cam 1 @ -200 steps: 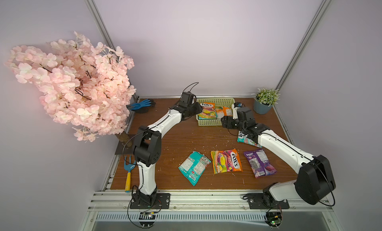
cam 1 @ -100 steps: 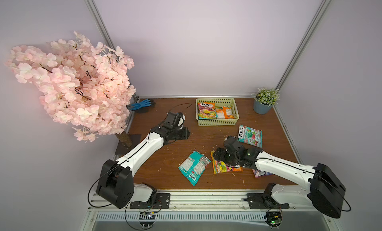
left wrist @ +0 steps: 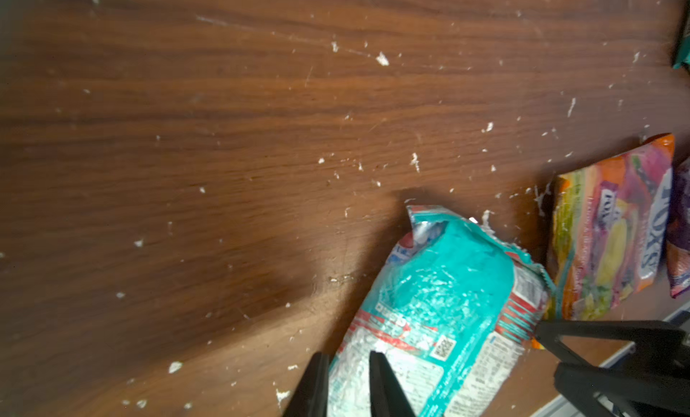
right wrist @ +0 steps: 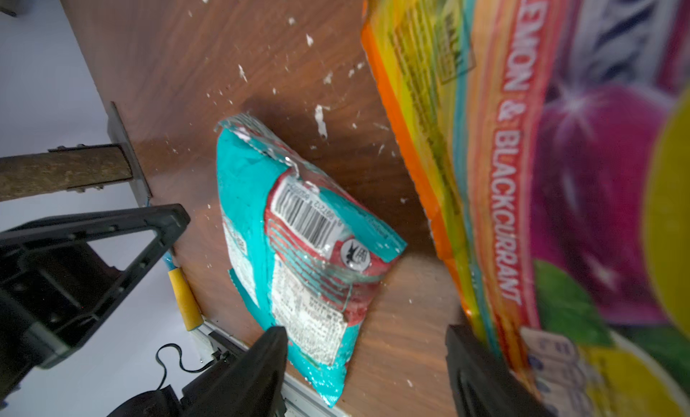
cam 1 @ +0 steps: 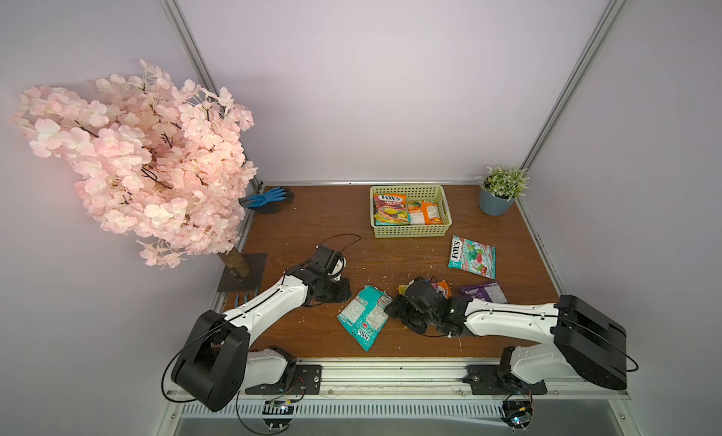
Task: Put the candies in the basket
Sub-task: Pick up the candy at the center of the board.
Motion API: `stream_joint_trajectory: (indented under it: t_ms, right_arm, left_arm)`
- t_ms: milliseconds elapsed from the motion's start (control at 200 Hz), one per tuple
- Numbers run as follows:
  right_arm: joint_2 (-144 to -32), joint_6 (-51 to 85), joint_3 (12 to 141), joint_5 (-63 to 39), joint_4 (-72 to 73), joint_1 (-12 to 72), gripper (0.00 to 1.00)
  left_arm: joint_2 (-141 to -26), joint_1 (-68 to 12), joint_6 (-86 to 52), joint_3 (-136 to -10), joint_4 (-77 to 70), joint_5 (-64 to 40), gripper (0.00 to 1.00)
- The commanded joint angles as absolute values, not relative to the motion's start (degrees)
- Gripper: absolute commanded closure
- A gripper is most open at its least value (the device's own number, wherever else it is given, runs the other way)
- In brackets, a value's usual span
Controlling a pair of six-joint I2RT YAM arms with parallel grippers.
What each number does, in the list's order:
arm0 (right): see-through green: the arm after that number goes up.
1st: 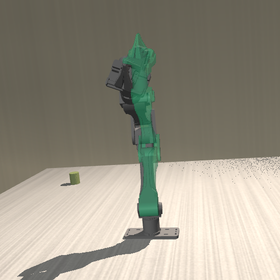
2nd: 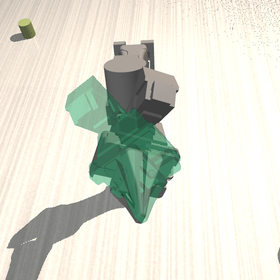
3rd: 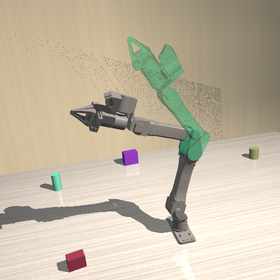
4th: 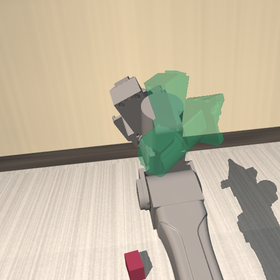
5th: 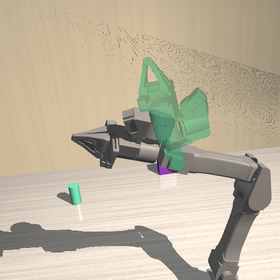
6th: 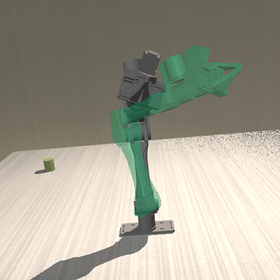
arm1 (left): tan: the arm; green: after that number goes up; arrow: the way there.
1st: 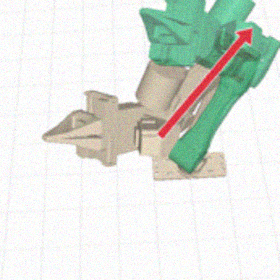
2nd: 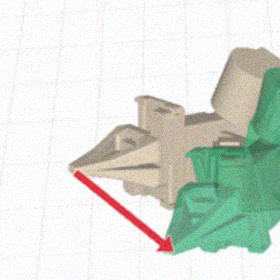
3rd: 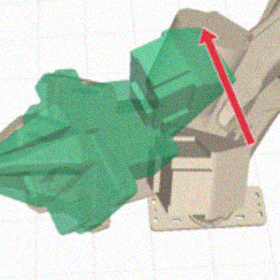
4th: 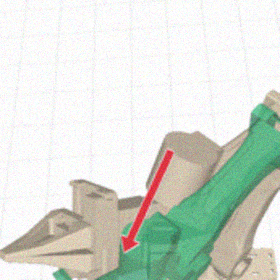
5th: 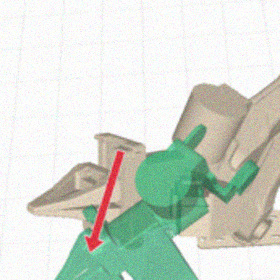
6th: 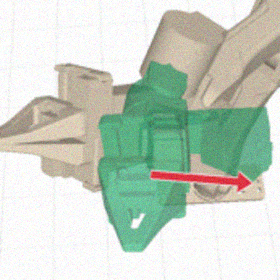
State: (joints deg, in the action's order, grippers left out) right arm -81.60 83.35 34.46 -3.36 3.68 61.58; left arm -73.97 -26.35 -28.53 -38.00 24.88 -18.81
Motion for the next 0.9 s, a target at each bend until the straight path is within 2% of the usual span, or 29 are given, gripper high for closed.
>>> stream_joint_trajectory:
  t_ms: [0, 205, 325, 445, 530, 626, 746, 896]
  right_arm:
    - [-83.7, 86.0, 36.0, -5.5, 8.5, 62.3, 0.27]
    - [-85.7, 86.0, 33.8, -6.1, 18.6, 62.2, 0.31]
    - [-85.0, 85.3, 32.8, -3.9, 23.7, 62.1, 0.39]
    - [-84.3, 80.1, 33.0, -1.6, 27.6, 61.9, 0.58]
    - [-84.1, 76.6, 34.3, -0.8, 27.4, 61.7, 0.8]
    - [-82.7, 73.3, 35.2, 0.2, 26.3, 61.6, 1.0]
    - [-80.2, 68.6, 36.4, 1.9, 23.1, 61.2, 1.0]
    - [-75.9, 58.2, 41.0, 4.7, 12.6, 59.6, 1.0]
  left_arm:
    - [-74.5, -27.1, -29.3, -37.1, 23.2, -17.9, 0.75]
    - [-76.7, -27.2, -32.2, -35.6, 22.3, -14.8, 0.76]
    - [-76.4, -27.2, -32.9, -34.8, 21.8, -14.7, 0.76]
    - [-75.7, -27.2, -33.8, -33.5, 20.9, -15.0, 0.76]
    - [-75.4, -27.2, -34.6, -32.6, 19.9, -15.7, 0.76]
    - [-74.4, -27.2, -35.8, -32.3, 19.1, -16.2, 0.75]
    - [-71.3, -27.2, -37.6, -32.7, 17.9, -16.2, 0.73]
    - [-66.0, -27.2, -37.2, -36.7, 17.9, -12.7, 0.56]
